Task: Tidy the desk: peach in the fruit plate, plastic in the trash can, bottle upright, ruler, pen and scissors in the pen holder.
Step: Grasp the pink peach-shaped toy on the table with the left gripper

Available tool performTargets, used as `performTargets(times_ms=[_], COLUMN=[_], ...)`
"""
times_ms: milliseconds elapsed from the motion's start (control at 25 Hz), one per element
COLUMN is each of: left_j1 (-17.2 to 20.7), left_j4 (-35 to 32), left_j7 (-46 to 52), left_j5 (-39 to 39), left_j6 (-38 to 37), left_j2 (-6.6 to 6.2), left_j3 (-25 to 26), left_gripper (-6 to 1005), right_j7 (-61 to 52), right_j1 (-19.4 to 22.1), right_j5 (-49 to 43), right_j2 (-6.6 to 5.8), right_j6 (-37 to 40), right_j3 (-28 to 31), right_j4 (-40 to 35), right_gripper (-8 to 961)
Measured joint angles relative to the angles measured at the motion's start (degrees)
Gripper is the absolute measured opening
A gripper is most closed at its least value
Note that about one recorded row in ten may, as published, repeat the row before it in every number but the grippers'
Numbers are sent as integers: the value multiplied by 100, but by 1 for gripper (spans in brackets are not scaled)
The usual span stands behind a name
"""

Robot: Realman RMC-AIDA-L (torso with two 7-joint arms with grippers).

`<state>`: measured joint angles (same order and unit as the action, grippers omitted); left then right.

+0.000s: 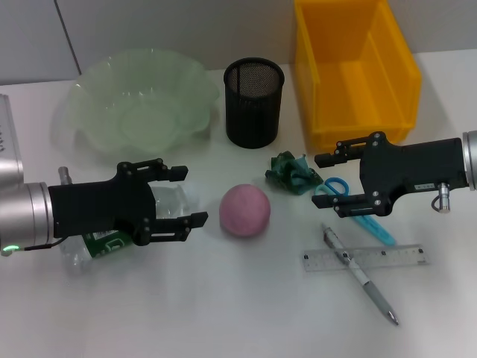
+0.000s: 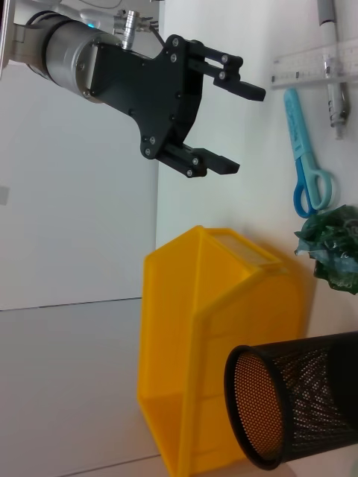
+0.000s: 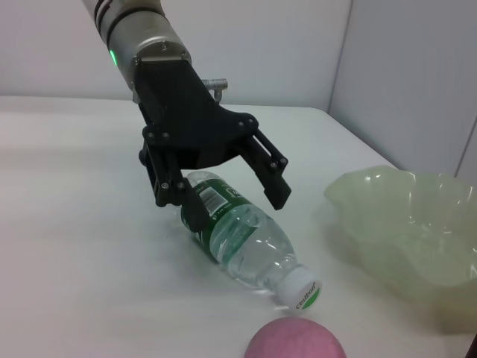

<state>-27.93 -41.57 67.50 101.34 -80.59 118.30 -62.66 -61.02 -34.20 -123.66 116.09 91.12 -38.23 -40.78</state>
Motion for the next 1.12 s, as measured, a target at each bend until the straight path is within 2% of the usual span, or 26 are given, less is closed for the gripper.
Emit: performTargets(times_ms=[560, 680, 720, 760, 1120], left_j1=[-86, -277, -277, -423, -746], left_j4=[-196, -359, -359, -436, -556], left_j7=[302, 832, 832, 1185, 1572], left_j5=[4, 152, 152, 423, 766], left_j6=[19, 354, 354, 672, 890], left_j2=[12, 18, 18, 15, 40], left_j3=[-20, -481, -481, -771, -1115], left_gripper=[795, 794, 794, 794, 792], right_j7=[-65, -131, -138, -139, -189], right_j1=[120, 240, 284, 329, 482], right_j5=[13, 120, 203, 288, 382], right_j2=[2, -6, -20, -36, -53], right_j6=[82, 261, 333, 407, 531], right_j3=[11, 24, 26, 27, 85], right_j4=[-180, -341, -382, -418, -515], right_gripper=[627, 626, 626, 626, 627])
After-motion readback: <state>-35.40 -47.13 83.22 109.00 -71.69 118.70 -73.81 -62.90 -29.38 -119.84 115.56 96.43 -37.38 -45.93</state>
